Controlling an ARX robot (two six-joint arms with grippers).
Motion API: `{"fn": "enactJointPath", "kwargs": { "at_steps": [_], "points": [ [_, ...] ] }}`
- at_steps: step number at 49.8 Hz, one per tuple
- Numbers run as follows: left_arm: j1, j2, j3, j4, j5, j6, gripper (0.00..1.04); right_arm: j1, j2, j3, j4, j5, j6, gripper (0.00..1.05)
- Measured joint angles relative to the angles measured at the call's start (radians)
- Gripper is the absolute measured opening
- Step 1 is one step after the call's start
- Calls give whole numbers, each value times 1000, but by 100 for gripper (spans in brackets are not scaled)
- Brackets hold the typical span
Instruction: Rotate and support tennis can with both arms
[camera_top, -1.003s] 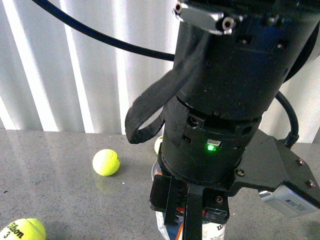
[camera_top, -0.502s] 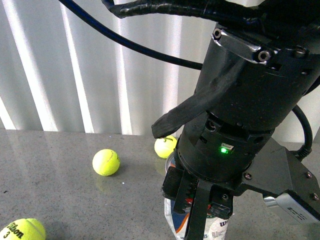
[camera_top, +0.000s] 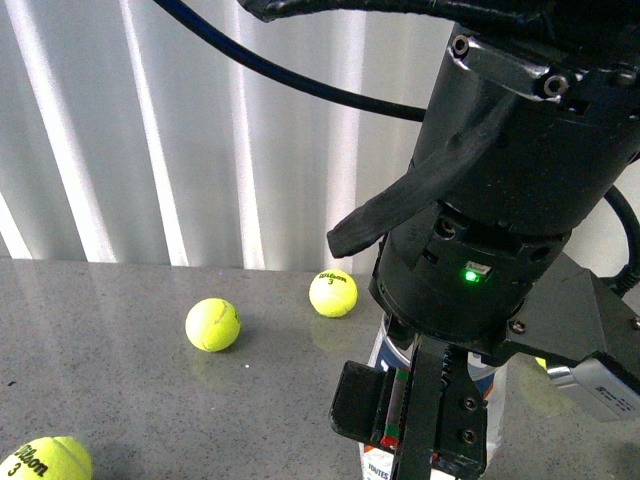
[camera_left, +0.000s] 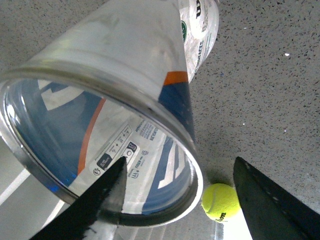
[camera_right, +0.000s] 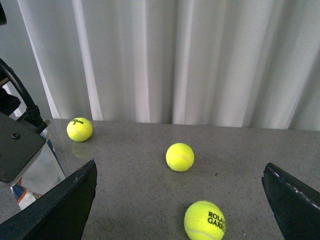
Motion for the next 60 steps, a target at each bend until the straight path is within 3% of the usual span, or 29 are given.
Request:
{"fn": "enactJointPath", "kwargs": {
  "at_steps": [9, 26, 37, 43, 49, 54, 60],
  "points": [
    [3, 0, 20, 5, -4, -16, 100, 0, 0, 0, 0, 0, 0, 98],
    [12, -5, 171, -9, 86, -99, 98, 0, 0, 0, 0, 0, 0, 98],
    [81, -102, 169, 60, 148, -172, 98, 0, 0, 0, 0, 0, 0, 98],
    [192, -253, 72, 254, 283, -305, 98, 0, 0, 0, 0, 0, 0, 98],
    [365, -446, -100, 512, 431, -525, 98, 0, 0, 0, 0, 0, 0, 98],
    [536, -588, -258, 670, 453, -716, 98, 0, 0, 0, 0, 0, 0, 98],
    [792, -771, -584, 843, 525, -939, 98, 0, 0, 0, 0, 0, 0, 98]
  ]
}}
